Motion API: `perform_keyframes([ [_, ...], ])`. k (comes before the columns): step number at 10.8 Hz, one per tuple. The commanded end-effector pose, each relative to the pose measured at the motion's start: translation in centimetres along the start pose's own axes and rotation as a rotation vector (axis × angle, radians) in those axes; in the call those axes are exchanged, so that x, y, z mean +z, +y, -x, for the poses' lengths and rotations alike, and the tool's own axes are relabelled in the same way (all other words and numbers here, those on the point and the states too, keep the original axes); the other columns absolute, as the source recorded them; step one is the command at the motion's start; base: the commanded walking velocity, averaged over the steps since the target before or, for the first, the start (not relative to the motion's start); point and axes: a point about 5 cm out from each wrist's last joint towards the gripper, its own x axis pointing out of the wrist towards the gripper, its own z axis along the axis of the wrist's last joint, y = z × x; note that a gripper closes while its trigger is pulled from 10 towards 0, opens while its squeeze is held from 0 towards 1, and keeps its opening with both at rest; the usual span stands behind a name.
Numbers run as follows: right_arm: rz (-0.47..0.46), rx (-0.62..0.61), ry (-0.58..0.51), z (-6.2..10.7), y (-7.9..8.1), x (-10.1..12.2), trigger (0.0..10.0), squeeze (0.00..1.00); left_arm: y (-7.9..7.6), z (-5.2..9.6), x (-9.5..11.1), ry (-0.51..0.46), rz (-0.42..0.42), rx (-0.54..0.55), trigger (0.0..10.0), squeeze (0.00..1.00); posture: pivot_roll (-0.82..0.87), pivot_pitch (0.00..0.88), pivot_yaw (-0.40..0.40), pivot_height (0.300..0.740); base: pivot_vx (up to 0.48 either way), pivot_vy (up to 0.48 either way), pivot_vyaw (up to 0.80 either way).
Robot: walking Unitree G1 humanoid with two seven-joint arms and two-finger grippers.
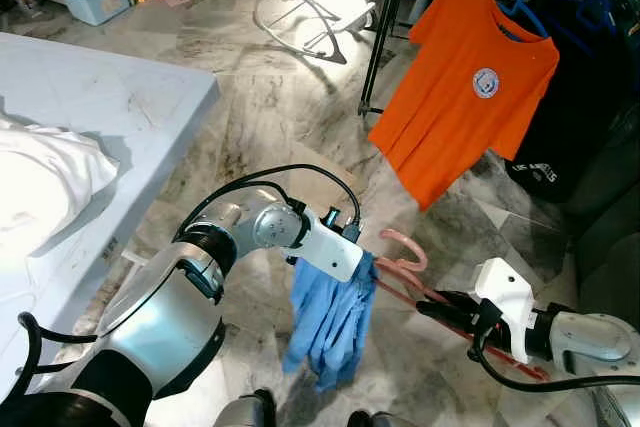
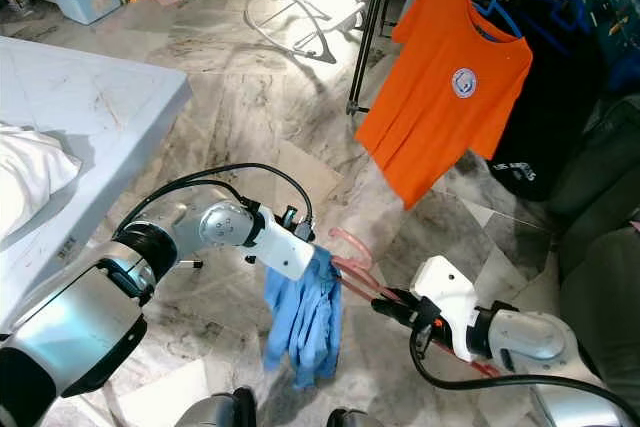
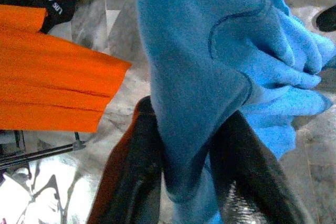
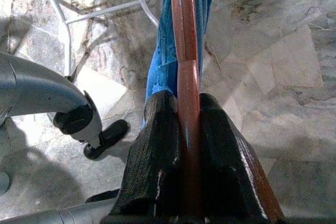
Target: Hang hanger
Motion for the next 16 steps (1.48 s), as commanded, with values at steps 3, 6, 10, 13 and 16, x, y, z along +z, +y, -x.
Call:
perform_keyframes([
  [3,0.032,0.003,-0.031,0.0,-0.2,0.8,10.0,0.00,-0.6,-0.5,0.5,-0.014,-0.017,-0.052,0.0,0.00,0.05,0.149,-0.054,0.740,0.000,0.000,0.00],
  [6,0.046,-0.032,-0.020,-0.1,-0.5,0.3,10.0,0.50,-0.4,-0.4,0.4,-0.011,-0.001,-0.051,0.0,0.00,0.05,0.147,-0.052,0.740,0.000,0.000,0.00],
  [10,0.096,-0.072,0.043,0.8,-1.2,-0.3,10.0,1.00,-0.8,-0.3,0.0,0.005,0.008,-0.073,0.0,0.00,0.05,0.142,-0.044,0.740,0.000,0.000,0.00],
  [13,0.160,-0.152,0.074,2.7,-2.4,0.3,10.0,1.00,-1.8,0.3,-1.4,0.047,0.078,-0.078,0.0,0.00,0.05,0.146,-0.041,0.740,0.000,0.000,0.00],
  [16,0.246,-0.298,0.066,4.7,-4.2,1.5,10.0,1.00,-2.8,1.2,-3.1,0.111,0.142,-0.071,0.0,0.00,0.05,0.149,-0.047,0.740,0.000,0.000,0.00],
])
